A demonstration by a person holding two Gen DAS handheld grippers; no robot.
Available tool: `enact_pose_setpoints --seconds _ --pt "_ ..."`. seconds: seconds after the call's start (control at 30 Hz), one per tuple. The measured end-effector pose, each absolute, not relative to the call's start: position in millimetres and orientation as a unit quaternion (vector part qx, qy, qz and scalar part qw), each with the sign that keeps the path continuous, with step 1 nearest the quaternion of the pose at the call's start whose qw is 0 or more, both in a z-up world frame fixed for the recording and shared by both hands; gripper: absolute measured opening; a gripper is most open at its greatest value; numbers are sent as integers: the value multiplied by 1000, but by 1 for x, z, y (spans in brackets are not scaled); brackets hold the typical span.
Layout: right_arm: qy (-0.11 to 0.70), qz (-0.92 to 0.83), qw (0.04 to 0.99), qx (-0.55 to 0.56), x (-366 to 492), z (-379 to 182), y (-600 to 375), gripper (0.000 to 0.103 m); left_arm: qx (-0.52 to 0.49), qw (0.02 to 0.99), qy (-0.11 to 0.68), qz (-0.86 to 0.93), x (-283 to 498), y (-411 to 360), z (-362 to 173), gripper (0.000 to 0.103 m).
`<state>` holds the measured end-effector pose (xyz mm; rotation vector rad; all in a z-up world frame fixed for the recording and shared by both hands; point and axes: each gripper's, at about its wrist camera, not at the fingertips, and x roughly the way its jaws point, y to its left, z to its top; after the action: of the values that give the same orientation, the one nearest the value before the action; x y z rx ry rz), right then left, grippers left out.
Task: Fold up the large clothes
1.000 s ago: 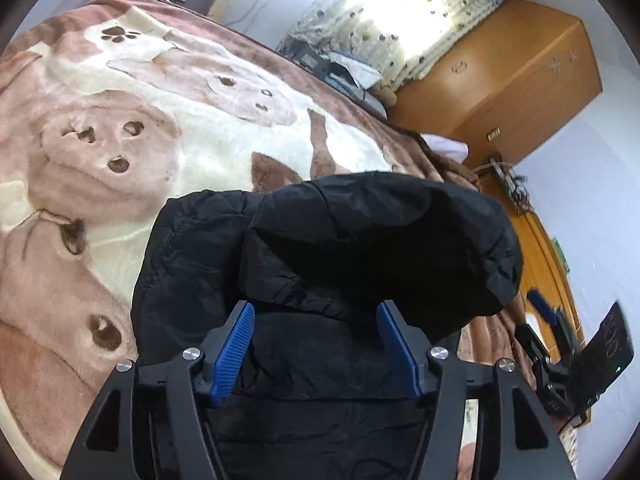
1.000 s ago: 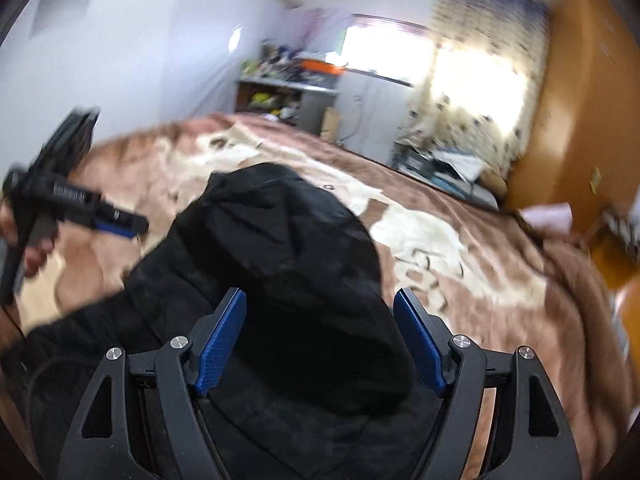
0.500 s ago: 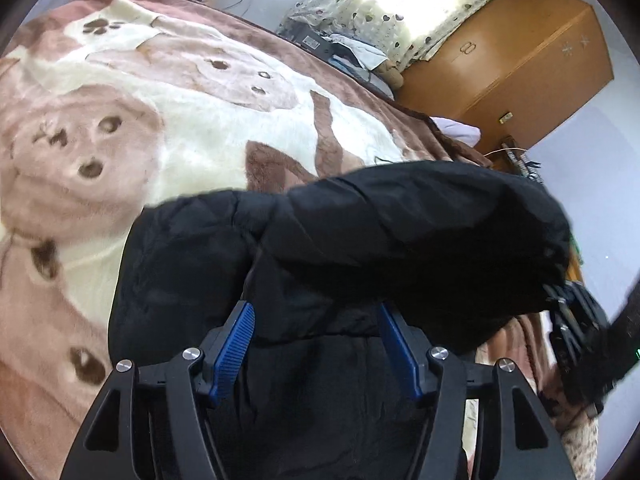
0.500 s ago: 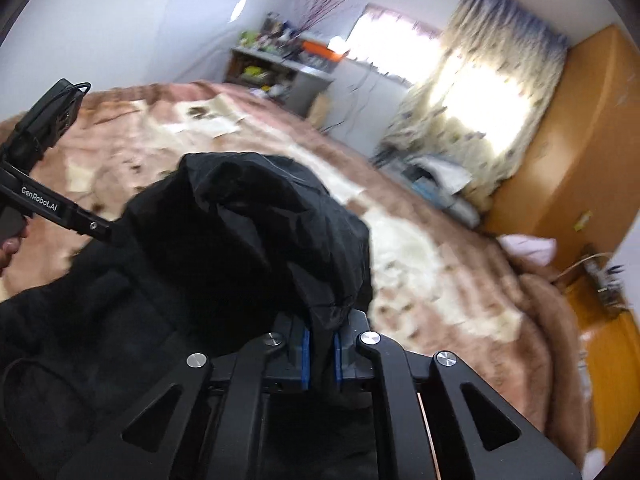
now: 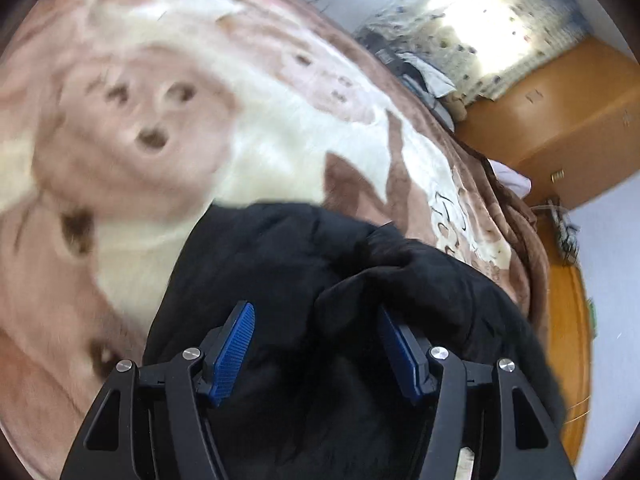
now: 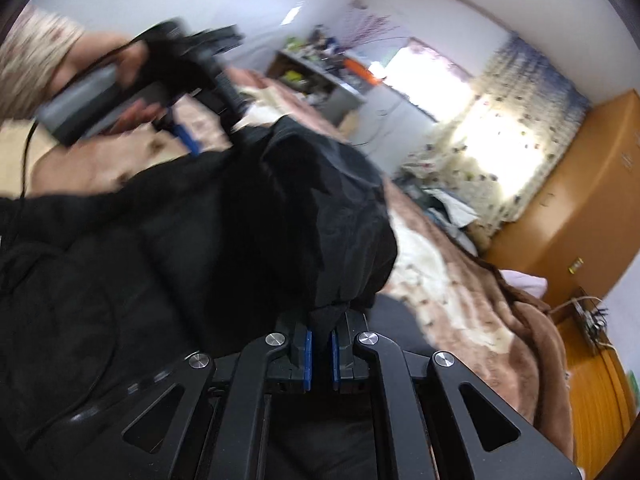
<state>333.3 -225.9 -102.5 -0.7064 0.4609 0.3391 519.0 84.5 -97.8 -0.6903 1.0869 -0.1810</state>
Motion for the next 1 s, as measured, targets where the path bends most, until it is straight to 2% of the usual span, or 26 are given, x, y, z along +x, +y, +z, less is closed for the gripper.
enact_pose_setpoints --seconds 0.2,0.37,0.47,0.6,0.63,0.77,0.83,1.0 --pt "253 183 878 -363 314 -135 -220 6 -321 803 497 -63 492 118 -91 63" --pt "305 197 868 -338 321 -152 -220 10 -282 825 483 -80 479 99 -46 63" --pt "339 205 878 -268 328 -142 -228 24 -230 839 477 -128 477 53 -15 64" --pt "346 231 893 -173 316 -107 -253 33 -179 843 474 -181 480 -1 7 64" --pt "343 234 896 -159 313 -98 -261 39 -168 843 477 -184 482 -10 7 64" --pt "316 218 921 -71 316 -55 -306 43 -123 833 509 -181 488 -36 -7 64" --pt "310 182 933 -21 333 -41 -326 52 -104 833 516 -171 485 -39 -18 64" --pt "330 129 934 45 381 -54 -339 52 -60 826 546 -129 477 -31 -66 64"
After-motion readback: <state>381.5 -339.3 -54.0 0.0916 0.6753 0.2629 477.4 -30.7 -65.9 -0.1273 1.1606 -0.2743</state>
